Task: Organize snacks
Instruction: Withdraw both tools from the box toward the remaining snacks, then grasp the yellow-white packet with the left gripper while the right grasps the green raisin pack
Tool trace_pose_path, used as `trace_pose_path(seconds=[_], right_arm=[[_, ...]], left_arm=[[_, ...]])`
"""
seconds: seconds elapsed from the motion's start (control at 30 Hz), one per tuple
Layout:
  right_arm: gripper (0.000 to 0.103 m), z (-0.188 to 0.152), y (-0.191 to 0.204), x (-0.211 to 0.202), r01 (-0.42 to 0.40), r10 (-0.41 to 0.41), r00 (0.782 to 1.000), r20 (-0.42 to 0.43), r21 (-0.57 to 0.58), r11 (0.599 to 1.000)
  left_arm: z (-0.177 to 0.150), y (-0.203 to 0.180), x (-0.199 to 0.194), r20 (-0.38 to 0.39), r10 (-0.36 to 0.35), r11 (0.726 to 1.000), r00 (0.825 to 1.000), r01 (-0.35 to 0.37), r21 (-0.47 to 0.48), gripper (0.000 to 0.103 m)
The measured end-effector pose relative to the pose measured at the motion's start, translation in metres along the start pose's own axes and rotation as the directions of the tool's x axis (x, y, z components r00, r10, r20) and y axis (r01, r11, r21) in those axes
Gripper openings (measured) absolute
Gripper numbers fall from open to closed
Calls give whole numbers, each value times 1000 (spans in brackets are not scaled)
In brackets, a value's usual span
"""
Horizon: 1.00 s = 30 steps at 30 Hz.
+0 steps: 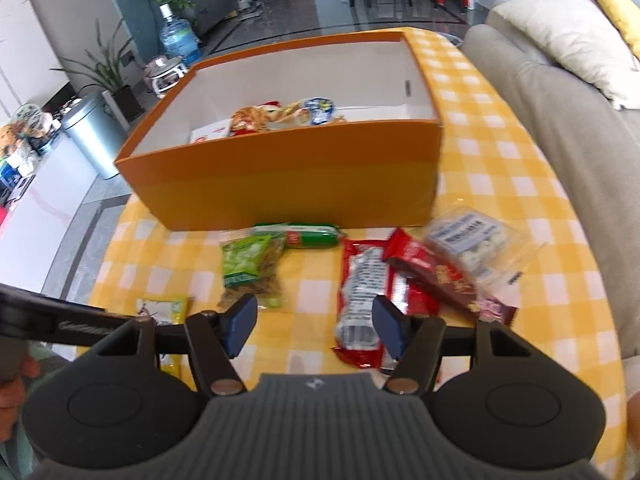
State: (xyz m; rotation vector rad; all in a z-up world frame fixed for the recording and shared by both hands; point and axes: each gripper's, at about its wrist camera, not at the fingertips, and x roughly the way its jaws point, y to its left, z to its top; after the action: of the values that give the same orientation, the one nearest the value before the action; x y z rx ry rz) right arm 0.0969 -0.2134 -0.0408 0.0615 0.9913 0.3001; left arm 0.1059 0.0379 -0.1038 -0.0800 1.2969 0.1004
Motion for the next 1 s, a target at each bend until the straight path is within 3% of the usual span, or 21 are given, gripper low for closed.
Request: trace_pose_path(seconds=[0.2, 0.53, 0.77, 0.9, 1.0], right_arm=[[59, -1, 13, 12, -15, 14, 999, -28, -38, 999], [59, 7, 24, 31, -40, 38, 999, -37, -44, 998], [59, 9, 33, 47, -42, 38, 998, -58, -64, 997], [59, 12, 35, 53, -39, 35, 998, -57, -71, 997], [59, 16, 34, 57, -44, 41, 998, -57, -53, 998]], left_arm=[[1, -3, 16, -41, -21, 999, 999, 19, -42, 77], [4, -6, 34, -102, 14, 998, 995, -20, -56, 78], [6, -7, 29, -78, 6, 999, 997, -10, -50, 60], [7, -4, 26, -54, -21, 997, 998, 17, -69, 59], [10, 4, 18, 10, -36, 993, 999, 37, -109, 59]])
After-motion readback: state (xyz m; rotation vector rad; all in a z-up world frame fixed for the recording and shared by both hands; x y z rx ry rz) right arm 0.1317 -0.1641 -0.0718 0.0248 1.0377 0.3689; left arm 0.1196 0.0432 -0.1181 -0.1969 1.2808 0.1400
